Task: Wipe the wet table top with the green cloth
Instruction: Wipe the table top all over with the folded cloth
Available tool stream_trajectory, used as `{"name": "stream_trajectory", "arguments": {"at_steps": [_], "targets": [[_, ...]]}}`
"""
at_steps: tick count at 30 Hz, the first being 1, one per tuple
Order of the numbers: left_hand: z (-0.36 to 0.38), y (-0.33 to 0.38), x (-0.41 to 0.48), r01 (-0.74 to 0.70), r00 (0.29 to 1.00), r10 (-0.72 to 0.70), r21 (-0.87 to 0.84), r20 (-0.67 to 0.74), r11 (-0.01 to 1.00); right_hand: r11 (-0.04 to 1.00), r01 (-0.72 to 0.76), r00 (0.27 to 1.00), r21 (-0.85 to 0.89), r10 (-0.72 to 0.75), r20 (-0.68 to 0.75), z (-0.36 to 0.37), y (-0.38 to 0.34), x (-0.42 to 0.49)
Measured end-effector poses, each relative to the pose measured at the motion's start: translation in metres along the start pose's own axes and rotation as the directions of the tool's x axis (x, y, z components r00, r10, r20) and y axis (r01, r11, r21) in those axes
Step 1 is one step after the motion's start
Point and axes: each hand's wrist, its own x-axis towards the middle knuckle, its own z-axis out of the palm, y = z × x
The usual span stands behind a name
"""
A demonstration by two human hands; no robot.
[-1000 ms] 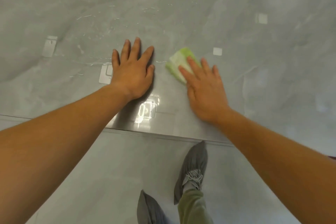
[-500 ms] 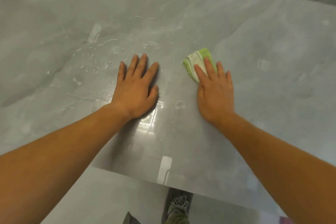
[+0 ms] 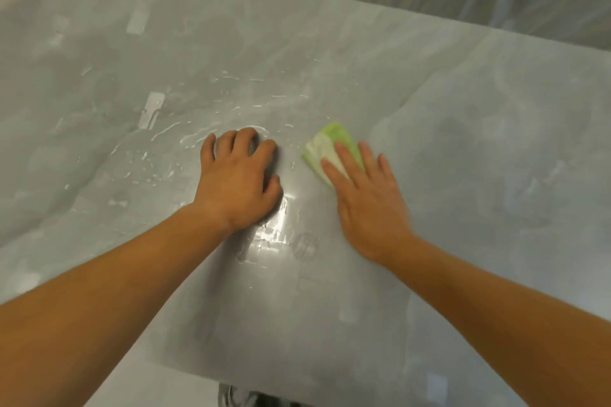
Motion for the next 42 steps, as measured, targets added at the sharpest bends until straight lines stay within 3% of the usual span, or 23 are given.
{"name": "stream_trajectory", "arguments": {"at_steps": [3,6,9,14,21,26,32,38,42], "targets": [[-0.004,-0.006,0.022,-0.034,0.999,0.033,-0.036,-0.026,0.999,0.995,0.088,0.995,0.036,-0.09,0.044,-0.007,0.019,0.003],[-0.004,-0.012,0.055,-0.065,0.998,0.065,-0.022,0.007,0.998,0.987,-0.148,0.989,0.069,0.149,-0.007,-0.017,0.036,0.051],[-0.005,-0.017,0.086,-0.074,0.997,0.075,-0.041,0.023,0.996,0.924,-0.354,0.931,0.142,0.363,-0.042,-0.019,0.018,0.082],[-0.017,-0.025,0.131,-0.11,0.993,0.112,-0.047,0.03,0.993,0.974,-0.176,0.983,0.143,0.181,-0.023,-0.009,0.0,0.057],[-0.027,-0.044,0.184,-0.112,0.991,0.112,-0.005,0.075,0.994,0.905,-0.403,0.907,0.132,0.415,-0.076,-0.023,0.045,0.15],[-0.024,-0.051,0.19,-0.115,0.985,0.114,0.0,0.127,0.993,0.981,-0.16,0.987,0.106,0.161,-0.004,-0.026,0.048,0.127],[-0.021,-0.048,0.191,-0.116,0.988,0.118,-0.028,0.096,0.993,0.905,-0.408,0.908,0.118,0.415,-0.05,-0.039,0.074,0.209],[-0.021,-0.049,0.191,-0.123,0.987,0.126,-0.034,0.101,0.992,0.974,-0.199,0.979,0.108,0.201,-0.009,-0.041,0.075,0.194],[-0.018,-0.05,0.191,-0.131,0.988,0.133,-0.029,0.084,0.991,0.907,-0.391,0.91,0.157,0.407,-0.082,-0.043,0.077,0.236]]}}
